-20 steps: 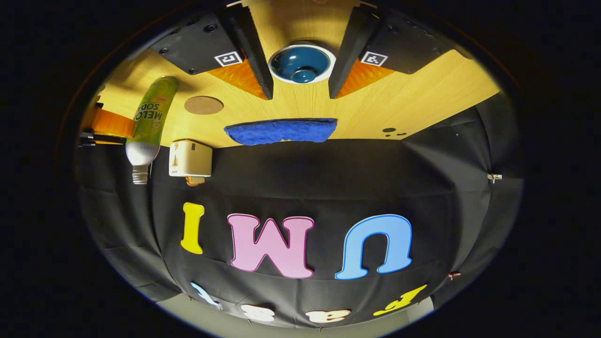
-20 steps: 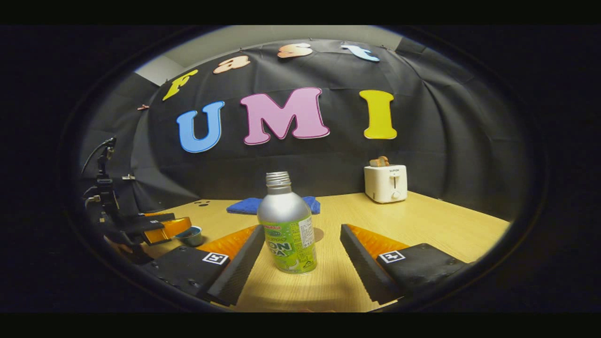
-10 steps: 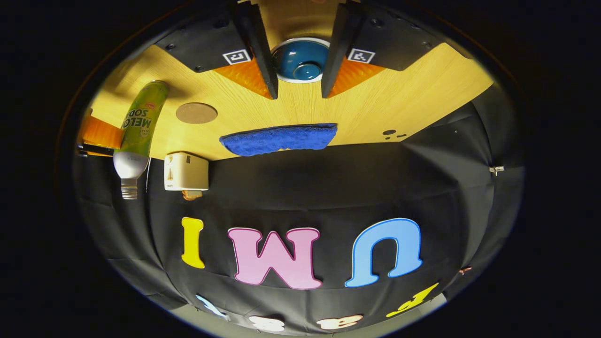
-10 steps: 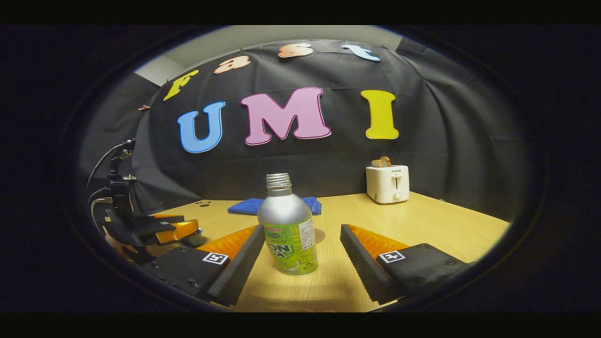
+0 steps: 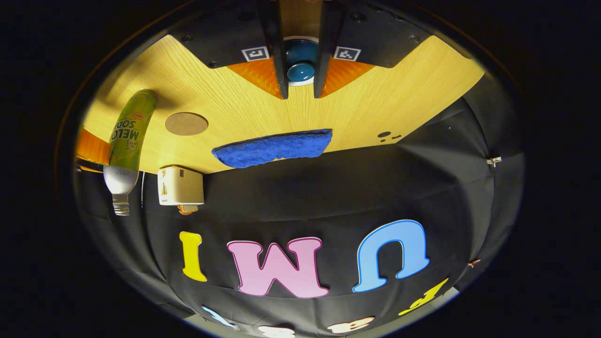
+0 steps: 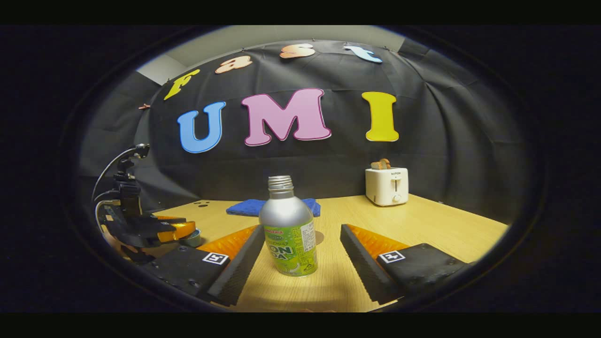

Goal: Open the teacup lid with one hand, grasp the water bottle and pour water into the teacup with the other hand; after pouring, place the water bottle on the coaster and then close the teacup lid.

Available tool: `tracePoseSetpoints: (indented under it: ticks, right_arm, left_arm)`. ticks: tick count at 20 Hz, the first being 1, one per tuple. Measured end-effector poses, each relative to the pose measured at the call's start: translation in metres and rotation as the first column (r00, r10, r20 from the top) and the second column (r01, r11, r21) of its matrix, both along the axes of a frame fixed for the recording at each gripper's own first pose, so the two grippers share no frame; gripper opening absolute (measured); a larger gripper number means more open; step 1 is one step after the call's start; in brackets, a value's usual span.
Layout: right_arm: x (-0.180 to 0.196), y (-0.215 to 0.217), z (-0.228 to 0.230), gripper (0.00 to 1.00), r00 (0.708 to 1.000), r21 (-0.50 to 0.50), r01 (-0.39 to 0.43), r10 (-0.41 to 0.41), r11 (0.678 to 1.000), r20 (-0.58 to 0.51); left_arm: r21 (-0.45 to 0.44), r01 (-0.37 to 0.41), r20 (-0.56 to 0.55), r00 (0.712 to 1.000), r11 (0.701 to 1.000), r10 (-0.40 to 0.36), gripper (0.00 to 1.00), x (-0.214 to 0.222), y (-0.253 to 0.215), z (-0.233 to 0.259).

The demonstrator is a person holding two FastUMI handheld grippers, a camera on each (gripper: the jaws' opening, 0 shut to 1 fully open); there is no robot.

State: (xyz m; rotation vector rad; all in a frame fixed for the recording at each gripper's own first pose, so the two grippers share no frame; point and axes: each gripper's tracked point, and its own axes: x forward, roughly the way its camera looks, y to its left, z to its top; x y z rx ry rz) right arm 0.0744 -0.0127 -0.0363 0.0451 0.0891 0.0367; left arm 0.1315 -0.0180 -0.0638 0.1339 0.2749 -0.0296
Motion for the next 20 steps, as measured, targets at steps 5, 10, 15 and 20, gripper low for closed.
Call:
tracePoseSetpoints:
  ticks: [5, 10, 15, 20]
  right_arm:
    - [-0.002, 0.005, 0.003, 1.00, 1.000, -0.010, -0.017, 0.017, 1.000, 0.001]
    - [-0.003, 0.002, 0.012, 1.00, 1.000, -0.041, -0.008, 0.009, 0.999, 0.017]
    - [-0.002, 0.004, 0.015, 1.00, 1.000, -0.012, -0.013, 0.013, 1.000, 0.016]
    - [0.001, 0.019, 0.012, 1.00, 0.998, 0.001, -0.061, 0.061, 0.998, -0.010]
  left_arm:
    - [-0.023, -0.012, 0.023, 1.000, 1.000, 0.013, 0.31, -0.001, 0.001, 0.004]
    - [-0.053, 0.016, 0.048, 0.999, 0.998, -0.013, 0.25, -0.002, -0.006, 0.007]
    - [-0.048, 0.011, 0.085, 0.996, 0.999, -0.007, 0.24, -0.005, -0.003, 0.018]
    - [-0.021, 0.011, 0.151, 0.989, 1.000, -0.008, 0.24, -0.014, 0.000, 0.042]
